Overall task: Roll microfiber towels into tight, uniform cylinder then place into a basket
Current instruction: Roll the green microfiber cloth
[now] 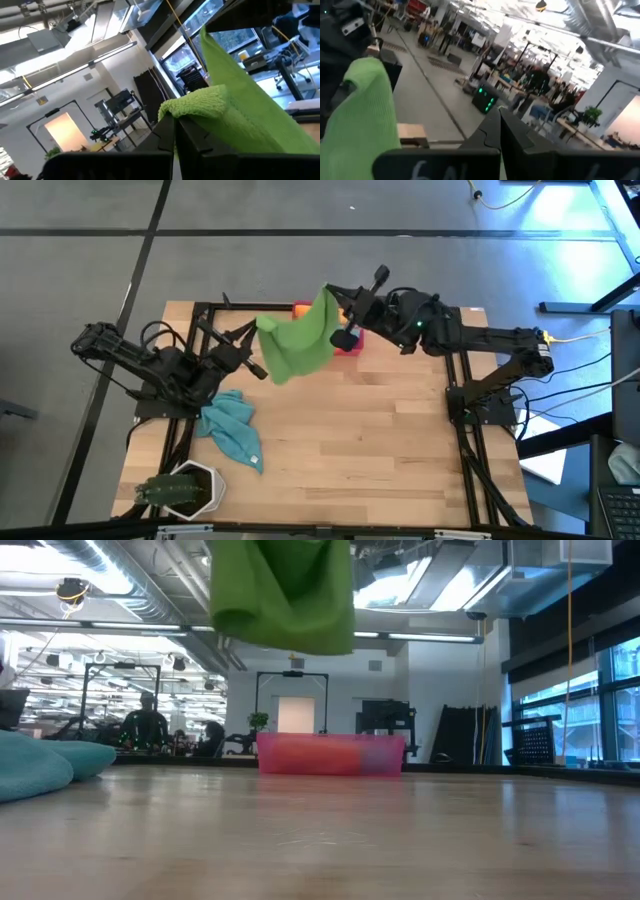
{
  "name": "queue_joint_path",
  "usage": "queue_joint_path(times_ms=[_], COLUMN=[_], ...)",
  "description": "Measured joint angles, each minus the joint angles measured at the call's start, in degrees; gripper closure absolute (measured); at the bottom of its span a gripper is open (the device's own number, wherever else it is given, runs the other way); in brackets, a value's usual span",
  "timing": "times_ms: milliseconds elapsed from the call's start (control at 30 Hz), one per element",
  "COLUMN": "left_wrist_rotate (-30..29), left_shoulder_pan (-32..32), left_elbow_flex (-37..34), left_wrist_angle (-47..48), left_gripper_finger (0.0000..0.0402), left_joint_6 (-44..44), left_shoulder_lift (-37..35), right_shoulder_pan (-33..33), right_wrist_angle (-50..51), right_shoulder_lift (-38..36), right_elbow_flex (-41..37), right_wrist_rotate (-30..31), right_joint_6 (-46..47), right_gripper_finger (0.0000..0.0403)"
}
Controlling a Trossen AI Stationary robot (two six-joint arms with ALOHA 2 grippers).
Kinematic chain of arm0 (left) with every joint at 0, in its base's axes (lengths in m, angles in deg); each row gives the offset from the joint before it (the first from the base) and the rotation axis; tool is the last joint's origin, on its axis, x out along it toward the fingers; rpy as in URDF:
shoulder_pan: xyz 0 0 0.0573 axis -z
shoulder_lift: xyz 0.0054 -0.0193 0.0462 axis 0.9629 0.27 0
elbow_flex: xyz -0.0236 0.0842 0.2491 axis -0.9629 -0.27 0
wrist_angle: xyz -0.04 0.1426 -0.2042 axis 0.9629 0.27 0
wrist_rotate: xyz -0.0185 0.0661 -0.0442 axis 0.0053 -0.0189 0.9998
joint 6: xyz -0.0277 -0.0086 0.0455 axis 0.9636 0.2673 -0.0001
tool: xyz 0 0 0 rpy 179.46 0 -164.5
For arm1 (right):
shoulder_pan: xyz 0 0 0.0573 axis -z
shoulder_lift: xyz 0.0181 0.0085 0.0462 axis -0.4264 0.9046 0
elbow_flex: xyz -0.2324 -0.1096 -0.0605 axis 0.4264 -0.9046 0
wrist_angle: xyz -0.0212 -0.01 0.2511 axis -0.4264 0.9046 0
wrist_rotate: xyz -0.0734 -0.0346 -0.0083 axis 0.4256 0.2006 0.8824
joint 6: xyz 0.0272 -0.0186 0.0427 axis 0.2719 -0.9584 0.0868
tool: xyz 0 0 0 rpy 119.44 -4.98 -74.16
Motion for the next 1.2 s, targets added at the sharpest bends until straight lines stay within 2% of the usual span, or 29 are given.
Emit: queue_joint_path(times_ms=[233, 367, 433, 500, 667, 767, 933, 1067, 1200], left_wrist_rotate=[-1.3, -0.9, 3.6, 10.7, 26.7, 36.2, 47.3, 53.1, 55.5], left_shoulder_pan=[-0.3, -1.5, -2.7, -4.9, -11.1, -12.5, -11.6, -9.3, -5.5], left_elbow_flex=[0.0, 0.0, 0.0, 0.0, 0.0, 0.0, 0.0, 0.0, 0.0], left_wrist_angle=[3.3, 15.1, 25.4, 35.6, 52.0, 57.3, 61.9, 64.7, 65.1], left_gripper_finger=[0.0401, 0.0401, 0.0401, 0.0401, 0.0401, 0.0401, 0.0401, 0.0402, 0.0401], left_joint_6=[1.6, 11.4, 21.0, 31.7, 51.1, 57.7, 65.2, 71.4, 76.3], left_shoulder_lift=[-0.1, -1.5, -2.7, -3.9, -6.5, -7.7, -9.4, -9.9, -9.9], right_shoulder_pan=[-1.6, -2.8, -2.9, -2.9, -3.0, -4.6, -10.7, -16.1, -22.6], right_wrist_angle=[9.4, 15.5, 18.3, 20.0, 21.8, 22.2, 23.5, 26.5, 25.5], right_shoulder_lift=[-4.0, -8.1, -10.6, -12.8, -18.4, -21.6, -25.8, -26.9, -26.7], right_elbow_flex=[0.0, -0.6, -2.4, -5.2, -15.9, -22.1, -28.6, -29.1, -29.1], right_wrist_rotate=[1.1, 5.1, 5.1, 5.1, 5.2, 4.9, 3.7, -2.4, -3.9], right_joint_6=[4.0, 7.2, 10.9, 14.1, 21.9, 27.1, 35.6, 45.4, 52.8], right_gripper_finger=[0.0402, 0.0402, 0.0402, 0.0402, 0.0402, 0.0402, 0.0402, 0.0402, 0.0402])
